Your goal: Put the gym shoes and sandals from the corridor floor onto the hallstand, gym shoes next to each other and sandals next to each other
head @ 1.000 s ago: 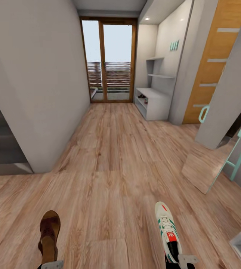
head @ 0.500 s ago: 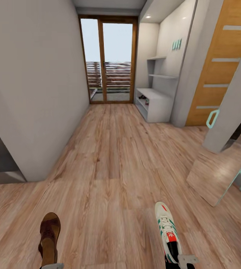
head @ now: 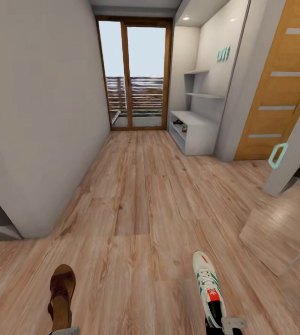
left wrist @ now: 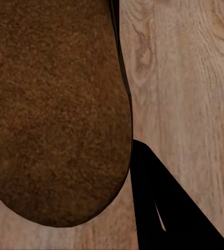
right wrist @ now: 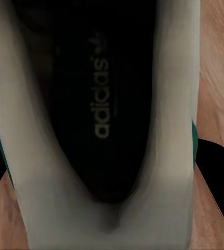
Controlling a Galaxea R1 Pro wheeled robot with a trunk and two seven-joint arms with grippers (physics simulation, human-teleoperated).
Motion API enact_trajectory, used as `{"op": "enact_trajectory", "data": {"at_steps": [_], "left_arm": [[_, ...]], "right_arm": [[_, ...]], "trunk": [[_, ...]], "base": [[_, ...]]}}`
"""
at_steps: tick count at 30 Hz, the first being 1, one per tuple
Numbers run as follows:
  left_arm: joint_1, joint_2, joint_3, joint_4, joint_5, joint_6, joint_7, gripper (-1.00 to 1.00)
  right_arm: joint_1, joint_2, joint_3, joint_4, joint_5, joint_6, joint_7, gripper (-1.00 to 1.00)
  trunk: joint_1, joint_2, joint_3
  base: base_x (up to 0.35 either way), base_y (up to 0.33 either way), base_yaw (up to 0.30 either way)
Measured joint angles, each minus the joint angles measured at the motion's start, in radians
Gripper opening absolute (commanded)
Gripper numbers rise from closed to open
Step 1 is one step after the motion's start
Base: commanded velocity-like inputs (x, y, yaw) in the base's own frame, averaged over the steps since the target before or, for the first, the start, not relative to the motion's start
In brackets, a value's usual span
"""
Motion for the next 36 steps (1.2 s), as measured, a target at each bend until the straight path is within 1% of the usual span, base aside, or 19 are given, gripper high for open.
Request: {"op": "enact_trajectory", "data": {"at_steps": [36], "left_arm": [[0.0, 0.0, 0.0, 0.0, 0.0, 0.001, 0.0, -1.0]], "right_arm": [[0.0, 0.0, 0.001, 0.004, 0.002, 0.0, 0.0, -1.0]], "trunk": [[0.0, 0.0, 0.0]], "base": [[0.336, 0.0, 0.0]]}}
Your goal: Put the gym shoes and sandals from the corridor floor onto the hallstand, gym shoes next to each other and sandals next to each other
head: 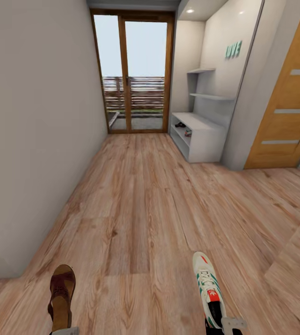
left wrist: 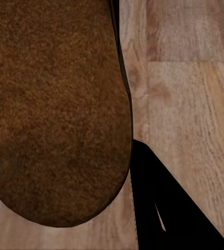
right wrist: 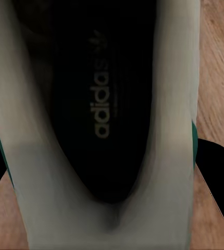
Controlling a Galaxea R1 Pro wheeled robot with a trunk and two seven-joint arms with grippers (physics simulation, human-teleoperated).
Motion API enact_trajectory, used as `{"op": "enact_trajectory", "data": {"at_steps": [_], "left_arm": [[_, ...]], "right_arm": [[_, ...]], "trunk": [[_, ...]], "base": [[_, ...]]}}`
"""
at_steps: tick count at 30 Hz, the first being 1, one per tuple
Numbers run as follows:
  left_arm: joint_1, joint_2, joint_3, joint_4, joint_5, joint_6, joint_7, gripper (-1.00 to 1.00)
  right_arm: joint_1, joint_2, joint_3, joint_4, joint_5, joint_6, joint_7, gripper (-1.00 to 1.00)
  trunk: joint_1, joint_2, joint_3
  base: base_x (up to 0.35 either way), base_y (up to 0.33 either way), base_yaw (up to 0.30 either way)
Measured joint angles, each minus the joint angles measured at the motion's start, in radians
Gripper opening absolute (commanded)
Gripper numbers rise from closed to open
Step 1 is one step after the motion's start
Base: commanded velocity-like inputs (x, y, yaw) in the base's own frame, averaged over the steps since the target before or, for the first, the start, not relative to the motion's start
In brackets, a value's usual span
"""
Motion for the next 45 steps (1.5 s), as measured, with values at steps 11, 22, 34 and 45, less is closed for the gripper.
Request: {"op": "enact_trajectory", "data": {"at_steps": [11, 22, 34, 45], "left_arm": [[0.0, 0.0, 0.0, 0.0, 0.0, 0.0, 0.0, -1.0], [0.0, 0.0, 0.0, 0.0, 0.0, -0.001, 0.0, -1.0], [0.0, 0.0, 0.0, 0.0, 0.0, -0.001, 0.0, -1.0], [0.0, 0.0, 0.0, 0.0, 0.0, -0.001, 0.0, -1.0]], "right_arm": [[0.0, 0.0, 0.0, 0.0, 0.0, 0.0, 0.0, -1.0], [0.0, 0.0, 0.0, 0.0, 0.0, 0.0, 0.0, -1.0], [0.0, 0.0, 0.0, 0.0, 0.0, 0.0, 0.0, -1.0], [0.0, 0.0, 0.0, -0.001, -0.001, 0.0, 0.0, -1.0]], "trunk": [[0.0, 0.0, 0.0], [0.0, 0.0, 0.0], [0.0, 0.0, 0.0], [0.0, 0.0, 0.0]], "base": [[0.336, 0.0, 0.0], [0.336, 0.0, 0.0], [0.336, 0.0, 0.0], [0.336, 0.0, 0.028]]}}
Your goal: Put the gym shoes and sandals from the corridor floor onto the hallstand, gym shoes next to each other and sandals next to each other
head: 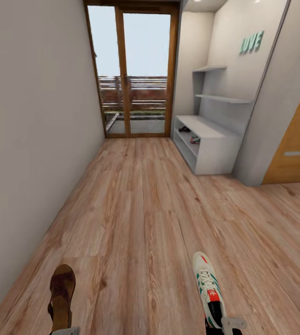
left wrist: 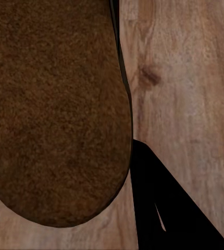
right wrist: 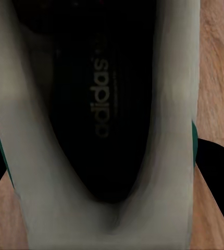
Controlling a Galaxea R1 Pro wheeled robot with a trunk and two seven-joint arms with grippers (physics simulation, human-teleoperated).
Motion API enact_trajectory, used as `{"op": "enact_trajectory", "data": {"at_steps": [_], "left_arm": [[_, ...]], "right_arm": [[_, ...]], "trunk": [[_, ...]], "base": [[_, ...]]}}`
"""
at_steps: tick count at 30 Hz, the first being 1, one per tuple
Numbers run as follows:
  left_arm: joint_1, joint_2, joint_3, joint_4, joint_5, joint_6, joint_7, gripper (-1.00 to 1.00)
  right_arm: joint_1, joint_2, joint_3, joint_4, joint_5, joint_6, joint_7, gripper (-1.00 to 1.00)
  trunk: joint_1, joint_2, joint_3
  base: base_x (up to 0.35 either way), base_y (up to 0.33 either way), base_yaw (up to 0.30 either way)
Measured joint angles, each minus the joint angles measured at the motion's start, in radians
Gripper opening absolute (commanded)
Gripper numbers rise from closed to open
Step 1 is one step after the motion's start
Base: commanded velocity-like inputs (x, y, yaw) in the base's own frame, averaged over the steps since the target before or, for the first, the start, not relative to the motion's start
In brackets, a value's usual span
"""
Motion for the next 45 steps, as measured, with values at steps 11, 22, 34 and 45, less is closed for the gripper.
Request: {"op": "enact_trajectory", "data": {"at_steps": [11, 22, 34, 45], "left_arm": [[0.0, 0.0, 0.0, 0.0, 0.0, -0.001, 0.0, -1.0], [0.0, -0.001, 0.0, 0.0, 0.0, -0.001, 0.0, -1.0], [0.0, 0.0, 0.0, 0.0, 0.0, -0.001, 0.0, -1.0], [0.0, -0.001, 0.0, 0.0, 0.0, -0.001, 0.0, -1.0]], "right_arm": [[0.0, 0.0, 0.0, 0.0, 0.0, 0.0, 0.001, -1.0], [0.0, 0.0, 0.001, 0.0, 0.002, 0.0, 0.001, -1.0], [0.0, 0.0, 0.002, 0.001, 0.003, 0.0, 0.002, -1.0], [0.0, 0.0, 0.003, 0.001, 0.004, 0.001, 0.002, -1.0]], "trunk": [[0.0, 0.0, 0.0], [0.0, 0.0, 0.0], [0.0, 0.0, 0.0], [0.0, 0.0, 0.0]], "base": [[0.336, 0.0, 0.079], [0.336, 0.0, 0.001], [0.336, 0.0, 0.0], [0.336, 0.0, 0.0]]}}
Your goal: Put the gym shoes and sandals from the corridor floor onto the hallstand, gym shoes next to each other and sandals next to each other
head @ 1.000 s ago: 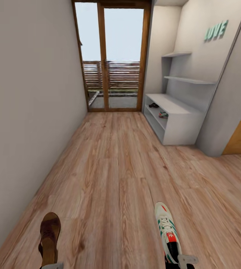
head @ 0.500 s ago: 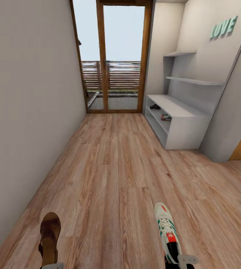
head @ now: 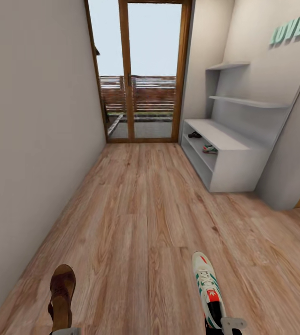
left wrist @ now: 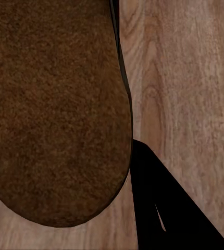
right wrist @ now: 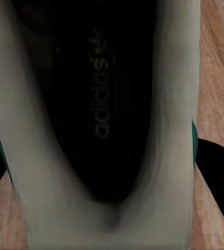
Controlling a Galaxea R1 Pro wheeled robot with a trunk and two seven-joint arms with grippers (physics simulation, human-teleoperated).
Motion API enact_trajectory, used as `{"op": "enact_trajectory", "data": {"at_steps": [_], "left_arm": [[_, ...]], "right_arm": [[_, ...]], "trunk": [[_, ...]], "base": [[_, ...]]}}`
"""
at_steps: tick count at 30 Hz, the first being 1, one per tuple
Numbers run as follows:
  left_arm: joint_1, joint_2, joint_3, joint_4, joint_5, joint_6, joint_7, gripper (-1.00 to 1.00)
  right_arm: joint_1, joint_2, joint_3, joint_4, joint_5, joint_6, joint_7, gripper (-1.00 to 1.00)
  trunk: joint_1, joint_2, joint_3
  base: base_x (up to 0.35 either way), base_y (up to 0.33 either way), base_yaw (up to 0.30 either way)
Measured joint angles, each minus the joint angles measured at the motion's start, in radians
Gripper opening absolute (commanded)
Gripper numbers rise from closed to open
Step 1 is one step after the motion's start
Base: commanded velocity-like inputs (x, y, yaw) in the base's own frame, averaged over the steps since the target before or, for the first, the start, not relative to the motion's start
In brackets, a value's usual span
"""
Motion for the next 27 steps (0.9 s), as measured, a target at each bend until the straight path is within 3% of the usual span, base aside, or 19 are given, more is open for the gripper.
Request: {"op": "enact_trajectory", "data": {"at_steps": [27], "left_arm": [[0.0, -0.001, -0.001, 0.0, 0.0, 0.0, 0.0, -1.0]], "right_arm": [[0.0, 0.0, 0.0, 0.0, 0.0, 0.0, 0.001, -1.0]], "trunk": [[0.0, 0.0, 0.0]], "base": [[0.336, 0.0, 0.0]]}}
